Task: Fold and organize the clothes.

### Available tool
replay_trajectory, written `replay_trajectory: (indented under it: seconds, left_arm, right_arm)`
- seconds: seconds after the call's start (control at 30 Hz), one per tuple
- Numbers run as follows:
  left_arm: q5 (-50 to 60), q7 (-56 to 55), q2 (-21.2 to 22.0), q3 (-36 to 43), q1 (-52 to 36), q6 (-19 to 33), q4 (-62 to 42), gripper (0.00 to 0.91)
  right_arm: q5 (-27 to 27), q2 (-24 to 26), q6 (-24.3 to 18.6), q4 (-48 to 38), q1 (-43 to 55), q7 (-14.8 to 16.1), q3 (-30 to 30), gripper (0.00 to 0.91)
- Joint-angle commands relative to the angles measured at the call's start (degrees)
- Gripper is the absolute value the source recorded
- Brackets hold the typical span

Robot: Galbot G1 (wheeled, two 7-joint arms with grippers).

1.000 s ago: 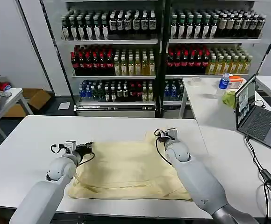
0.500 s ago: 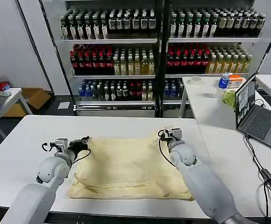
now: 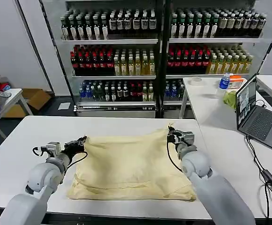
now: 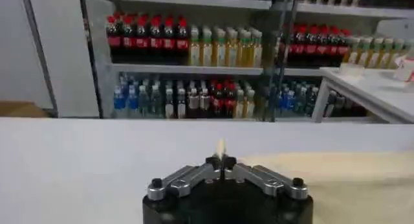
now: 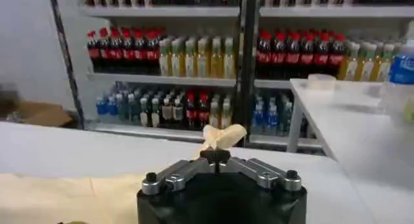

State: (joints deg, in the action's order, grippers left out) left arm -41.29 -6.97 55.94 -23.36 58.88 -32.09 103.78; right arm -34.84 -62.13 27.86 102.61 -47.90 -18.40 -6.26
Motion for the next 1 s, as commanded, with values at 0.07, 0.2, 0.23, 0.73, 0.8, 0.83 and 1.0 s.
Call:
replay_trajectory:
  seconds: [0.07, 0.2, 0.23, 0.73, 0.8, 0.83, 1.0]
  left_arm:
    - [-0.24, 0.45, -0.44, -7.16, 13.58, -0.42, 11.05, 0.01]
    - [0.3, 0.62, -0.04, -8.41, 17.84, -0.45, 13.4, 0.01]
    - [0.35, 0.67, -0.01, -8.67, 18.68, -0.47, 13.9, 0.01]
    - [5.91, 2.1, -0.66, -9.91, 25.12, -0.96, 14.8, 0.01]
    - [7.52, 2.29, -0.33, -9.21, 24.56, -0.95, 13.23, 0.04]
    - [7.72, 2.26, -0.13, -8.89, 24.39, -0.94, 12.9, 0.212]
    - [9.16, 2.24, 0.78, -7.71, 22.81, -0.94, 10.83, 0.907]
  right_arm:
    - [0.88, 4.92, -0.05, 15.28, -15.85, 0.48, -6.21, 0.0]
    - [1.39, 5.68, 0.66, 18.31, -20.12, 0.48, -7.78, 0.0]
    - [1.51, 5.74, 0.75, 19.18, -21.06, 0.43, -8.18, 0.0]
    - [1.49, 5.57, 5.22, 22.65, -29.87, -0.29, -11.67, 0.0]
    - [1.85, 5.18, 5.21, 21.49, -29.36, -0.62, -10.9, 0.0]
    - [2.23, 4.91, 5.21, 20.85, -28.97, -0.69, -10.44, 0.0]
    - [3.42, 3.51, 5.31, 18.15, -27.18, -1.09, -8.02, 0.907]
